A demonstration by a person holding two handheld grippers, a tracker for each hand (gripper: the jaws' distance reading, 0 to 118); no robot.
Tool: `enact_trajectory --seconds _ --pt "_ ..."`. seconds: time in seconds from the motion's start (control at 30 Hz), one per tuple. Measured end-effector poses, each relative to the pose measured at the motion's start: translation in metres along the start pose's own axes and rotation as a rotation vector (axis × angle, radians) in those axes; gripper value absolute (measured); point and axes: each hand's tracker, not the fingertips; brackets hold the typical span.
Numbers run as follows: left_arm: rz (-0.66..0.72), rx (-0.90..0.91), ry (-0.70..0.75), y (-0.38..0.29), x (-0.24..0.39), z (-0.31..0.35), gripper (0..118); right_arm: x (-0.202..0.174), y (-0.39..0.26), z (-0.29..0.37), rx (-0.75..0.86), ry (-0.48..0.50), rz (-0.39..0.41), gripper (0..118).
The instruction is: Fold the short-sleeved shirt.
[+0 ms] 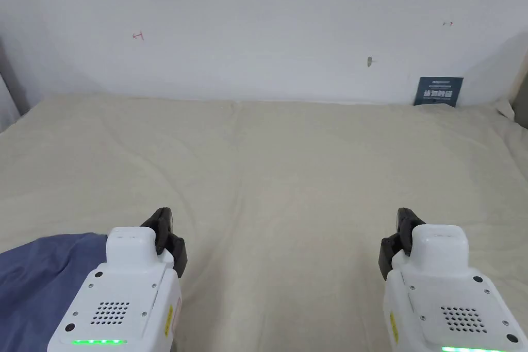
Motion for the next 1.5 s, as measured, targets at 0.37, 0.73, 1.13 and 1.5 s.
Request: enact_trajectory --seconds 0.37,0.73,1.13,1.5 --pt "0.002 -0.027 0.358 -0.002 -0.133 0.066 3 -0.124 -0.002 -0.016 -0.001 0.365 0.013 0" --pt "0.059 -0.155 0.534 -0.004 -0.221 0.115 3 -0.21 -0.012 -0.014 -0.039 0.583 0.012 0" --pt "0.32 -0.646 0.286 -0.034 -0.248 0.008 59 -0.185 -0.022 -0.033 -0.085 0.499 0.046 0" --pt "0.239 -0.905 0.26 -0.105 -0.206 -0.086 114 -0.132 -0.044 -0.054 -0.166 0.357 0.06 0"
